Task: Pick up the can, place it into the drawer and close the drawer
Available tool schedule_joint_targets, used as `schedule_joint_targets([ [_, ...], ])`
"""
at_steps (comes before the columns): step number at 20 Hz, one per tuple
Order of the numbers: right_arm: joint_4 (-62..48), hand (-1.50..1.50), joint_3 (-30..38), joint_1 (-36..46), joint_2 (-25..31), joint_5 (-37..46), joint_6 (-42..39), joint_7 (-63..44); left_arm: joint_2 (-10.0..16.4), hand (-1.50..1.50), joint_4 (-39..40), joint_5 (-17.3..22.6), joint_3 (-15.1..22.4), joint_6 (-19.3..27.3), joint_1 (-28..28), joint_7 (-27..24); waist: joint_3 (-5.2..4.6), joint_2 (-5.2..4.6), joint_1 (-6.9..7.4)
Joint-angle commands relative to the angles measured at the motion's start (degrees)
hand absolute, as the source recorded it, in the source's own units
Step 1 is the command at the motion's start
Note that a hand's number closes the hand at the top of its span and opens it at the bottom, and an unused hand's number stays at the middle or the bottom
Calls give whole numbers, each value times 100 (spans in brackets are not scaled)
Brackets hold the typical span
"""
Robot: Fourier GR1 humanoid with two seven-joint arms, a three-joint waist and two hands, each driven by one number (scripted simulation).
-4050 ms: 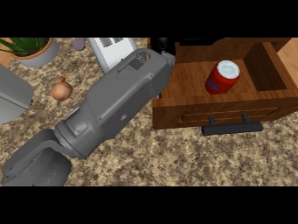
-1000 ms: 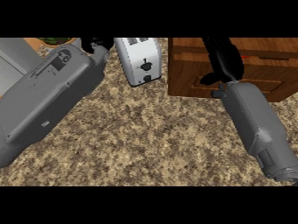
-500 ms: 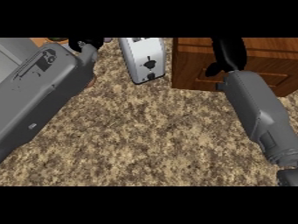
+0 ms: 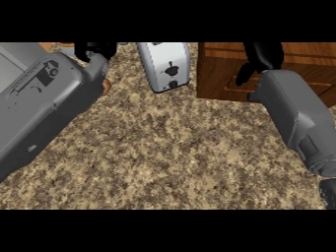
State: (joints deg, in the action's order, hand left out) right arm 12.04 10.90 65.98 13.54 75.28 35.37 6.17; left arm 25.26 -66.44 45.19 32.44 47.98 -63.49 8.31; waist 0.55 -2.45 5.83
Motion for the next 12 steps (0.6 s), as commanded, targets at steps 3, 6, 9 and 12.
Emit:
schedule_joint_targets([
  [3, -86, -150, 424, 447, -80, -496, -338, 570, 0, -150, -340, -79, 49, 152, 99, 110, -32, 50, 133],
  [6, -32, -150, 1141, 611, -207, -1303, -767, 945, 181, -150, -253, -1, -90, -40, 1, 206, -17, 23, 141],
  [9, -22, -150, 1773, 469, -403, -1977, -943, 1306, 271, -150, -321, -32, -85, -31, 87, 216, -8, 67, 92],
  [12, 28, -150, 2175, 495, -380, -2397, -1152, 1633, 167, -150, -423, -149, 35, 112, 216, 140, -17, 70, 37],
])
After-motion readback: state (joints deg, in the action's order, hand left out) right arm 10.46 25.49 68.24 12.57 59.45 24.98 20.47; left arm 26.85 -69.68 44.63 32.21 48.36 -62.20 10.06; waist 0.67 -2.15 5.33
